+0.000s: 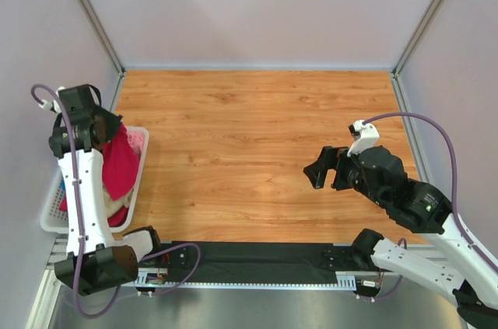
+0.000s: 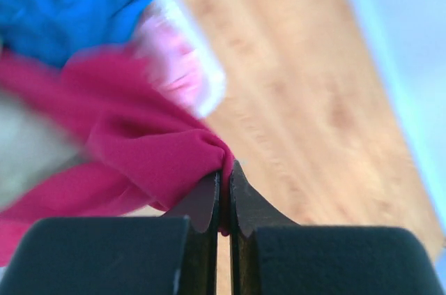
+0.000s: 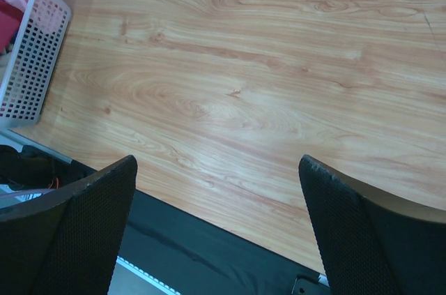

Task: Fold and stack the t-shirts
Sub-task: Grab the tshirt from the pile, then move the tshirt to the center of the board

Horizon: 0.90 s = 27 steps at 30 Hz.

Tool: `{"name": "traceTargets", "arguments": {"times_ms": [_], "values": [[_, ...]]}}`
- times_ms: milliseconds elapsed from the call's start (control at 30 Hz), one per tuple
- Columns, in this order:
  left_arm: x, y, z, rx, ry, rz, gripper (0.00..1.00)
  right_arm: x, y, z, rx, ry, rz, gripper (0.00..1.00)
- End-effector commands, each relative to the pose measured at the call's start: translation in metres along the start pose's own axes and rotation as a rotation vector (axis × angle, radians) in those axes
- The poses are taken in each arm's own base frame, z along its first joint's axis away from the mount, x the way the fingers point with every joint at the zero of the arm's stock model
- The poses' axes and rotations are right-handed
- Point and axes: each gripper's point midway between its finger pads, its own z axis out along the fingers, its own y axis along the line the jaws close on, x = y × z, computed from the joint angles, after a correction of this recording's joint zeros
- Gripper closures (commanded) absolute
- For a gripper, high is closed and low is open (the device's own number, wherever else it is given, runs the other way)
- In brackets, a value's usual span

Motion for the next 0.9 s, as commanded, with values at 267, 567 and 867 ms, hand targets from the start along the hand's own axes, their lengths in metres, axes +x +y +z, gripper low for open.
{"name": "traceTargets", "arguments": {"times_ms": [267, 567, 867], "values": [[-0.073, -0.190, -0.237, 0.983, -0.240, 0.127, 1.00, -0.028, 0.000, -0.018, -0.004, -0.112, 0.014, 0.00], [0.017, -0.187, -0.214, 1.124, -0.017, 0.296, 1.00, -0.026, -0.001, -0.031, -0.016, -0.121, 0.119, 0.00], [0.266, -0.164, -0.182, 1.267, 0.628, 0.631, 1.00, -0.008, -0.001, -0.007, 0.011, -0.071, 0.178, 0.00]]}}
